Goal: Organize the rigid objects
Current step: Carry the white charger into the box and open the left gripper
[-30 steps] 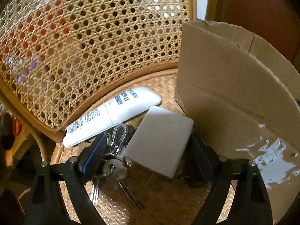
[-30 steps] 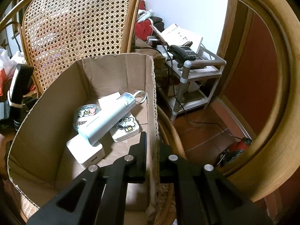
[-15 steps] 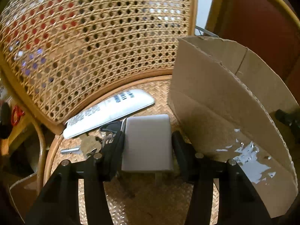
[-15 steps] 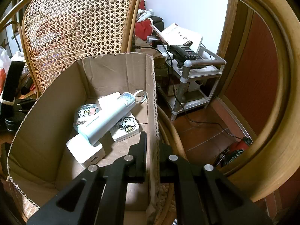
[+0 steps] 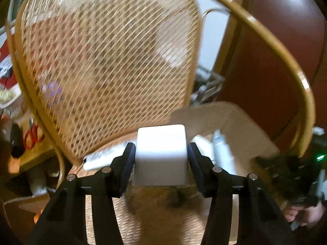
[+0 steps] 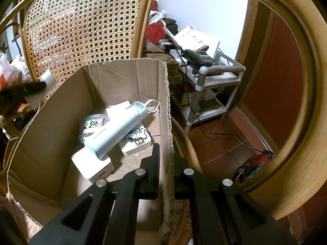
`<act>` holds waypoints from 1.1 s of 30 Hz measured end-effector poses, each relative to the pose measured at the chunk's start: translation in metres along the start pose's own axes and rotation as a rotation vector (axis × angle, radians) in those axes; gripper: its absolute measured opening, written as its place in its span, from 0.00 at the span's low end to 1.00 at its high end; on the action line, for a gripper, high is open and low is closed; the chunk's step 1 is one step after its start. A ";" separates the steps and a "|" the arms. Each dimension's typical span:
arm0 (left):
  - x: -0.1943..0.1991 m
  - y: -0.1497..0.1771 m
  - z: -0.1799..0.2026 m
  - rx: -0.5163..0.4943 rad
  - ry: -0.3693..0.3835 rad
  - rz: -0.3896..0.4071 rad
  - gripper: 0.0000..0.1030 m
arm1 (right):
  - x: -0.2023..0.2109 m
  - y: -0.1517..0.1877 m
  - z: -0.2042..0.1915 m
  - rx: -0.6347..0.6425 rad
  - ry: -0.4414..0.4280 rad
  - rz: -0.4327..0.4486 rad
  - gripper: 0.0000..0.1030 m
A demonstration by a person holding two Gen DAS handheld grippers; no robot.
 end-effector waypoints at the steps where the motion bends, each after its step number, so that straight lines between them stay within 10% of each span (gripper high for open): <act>1: 0.008 -0.004 0.009 -0.007 0.022 0.014 0.49 | 0.000 0.000 0.000 -0.001 0.001 0.000 0.09; 11: -0.006 0.012 0.110 -0.203 0.090 -0.005 0.49 | 0.002 0.002 0.002 -0.001 0.003 0.004 0.09; 33: -0.072 0.049 0.118 -0.298 -0.015 -0.090 0.60 | 0.001 0.003 0.001 -0.002 0.002 0.003 0.09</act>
Point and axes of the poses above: each gripper's, at about its wrist camera, not at the fingertips, and x roughly against the way its jaws point, z to its right, y to its underside, the point moved 9 cm from there along -x, roughly the way its jaws point, and after that the axes turned 9 degrees about x, right-handed, at the moved point
